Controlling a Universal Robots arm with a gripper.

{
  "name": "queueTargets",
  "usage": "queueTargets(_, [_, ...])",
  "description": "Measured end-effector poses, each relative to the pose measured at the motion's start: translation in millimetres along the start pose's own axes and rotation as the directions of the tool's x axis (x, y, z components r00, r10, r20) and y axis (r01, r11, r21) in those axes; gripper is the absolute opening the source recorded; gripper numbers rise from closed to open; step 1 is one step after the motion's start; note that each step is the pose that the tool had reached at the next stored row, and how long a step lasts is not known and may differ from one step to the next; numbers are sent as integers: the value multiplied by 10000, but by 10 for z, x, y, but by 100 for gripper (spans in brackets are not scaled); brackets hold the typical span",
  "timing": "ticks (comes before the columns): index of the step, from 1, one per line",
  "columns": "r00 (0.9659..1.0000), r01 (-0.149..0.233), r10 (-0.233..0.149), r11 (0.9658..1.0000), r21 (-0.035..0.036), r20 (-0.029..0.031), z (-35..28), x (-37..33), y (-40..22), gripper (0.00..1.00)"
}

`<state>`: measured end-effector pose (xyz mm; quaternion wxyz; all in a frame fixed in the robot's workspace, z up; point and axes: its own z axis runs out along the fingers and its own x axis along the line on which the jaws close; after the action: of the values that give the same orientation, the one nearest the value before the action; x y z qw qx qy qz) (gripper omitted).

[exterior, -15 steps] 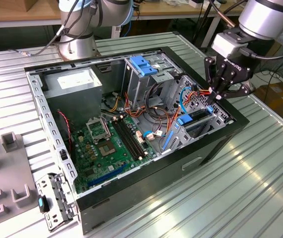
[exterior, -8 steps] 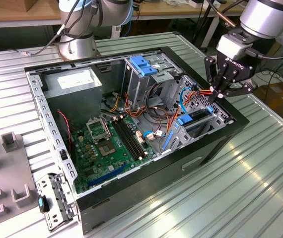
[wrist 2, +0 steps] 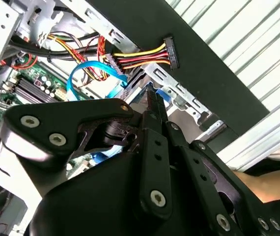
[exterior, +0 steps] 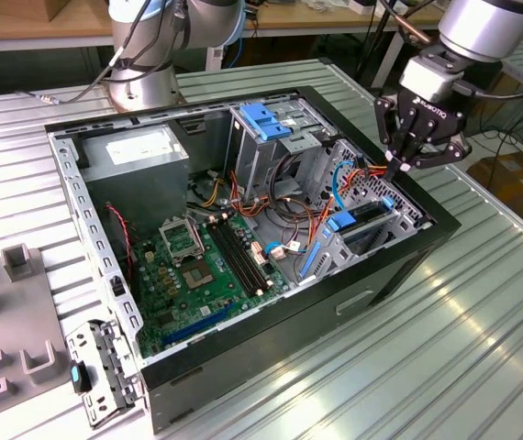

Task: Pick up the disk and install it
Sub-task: 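Insert the first disk wire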

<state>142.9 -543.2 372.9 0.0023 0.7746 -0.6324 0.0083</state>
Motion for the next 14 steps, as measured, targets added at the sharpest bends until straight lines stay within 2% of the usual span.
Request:
queueTargets(2, [9976, 687, -687, 9976, 11, 3, 0, 0, -1, 11])
queueTargets(4, [9925, 1224, -1224, 9925, 19, 6, 0, 0, -1, 11])
queueTargets(6, [9860, 1665, -1665, 9860, 27, 8, 1, 0, -1, 11])
queueTargets(8, [9781, 2083, -2083, 9781, 34, 10, 2, 2, -10, 11])
queueTargets(9, [9748, 2229, -2229, 9748, 37, 11, 3, 4, -20, 11])
queueTargets(11, [9718, 2360, -2360, 9718, 40, 12, 4, 6, -47, 11])
queueTargets(12, [9681, 2505, -2505, 9681, -9, -39, -49, -18, -120, 11])
queueTargets(14, [9661, 2581, -2581, 9661, -8, 3, -63, -24, -140, 11])
